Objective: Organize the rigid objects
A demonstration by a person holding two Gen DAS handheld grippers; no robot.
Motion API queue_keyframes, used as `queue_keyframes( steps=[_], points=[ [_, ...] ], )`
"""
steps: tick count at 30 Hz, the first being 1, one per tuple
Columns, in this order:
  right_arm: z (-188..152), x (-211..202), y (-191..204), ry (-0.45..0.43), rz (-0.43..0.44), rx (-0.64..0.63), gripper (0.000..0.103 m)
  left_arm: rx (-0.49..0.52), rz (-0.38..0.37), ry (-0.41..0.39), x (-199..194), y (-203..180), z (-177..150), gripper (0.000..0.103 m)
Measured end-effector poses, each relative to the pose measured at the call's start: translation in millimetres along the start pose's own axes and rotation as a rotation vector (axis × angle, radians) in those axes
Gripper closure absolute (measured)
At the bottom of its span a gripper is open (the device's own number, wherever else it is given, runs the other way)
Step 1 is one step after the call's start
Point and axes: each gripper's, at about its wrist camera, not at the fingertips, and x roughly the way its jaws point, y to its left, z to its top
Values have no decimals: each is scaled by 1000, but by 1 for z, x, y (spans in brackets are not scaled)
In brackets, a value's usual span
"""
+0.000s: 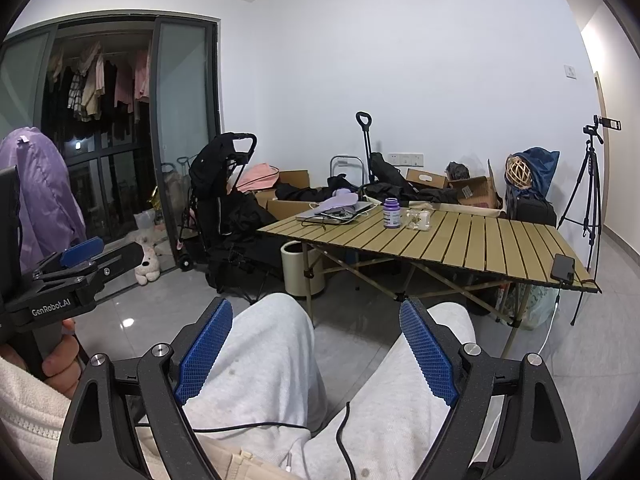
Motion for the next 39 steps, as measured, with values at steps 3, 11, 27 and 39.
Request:
queue_keyframes(
  steps=[3,11,27,39],
  points=[
    [0,0,0,-2,0,0,13,1,0,0,0,0,0,0],
    [2,0,1,-3,0,-5,13,1,2,-1,0,2,-1,0],
    [2,-1,3,-8,6,-17,13,3,5,-3,-3,2,-2,0],
    [1,0,4,-3,9,-2,13,12,8,10,0,0,1,0]
  ],
)
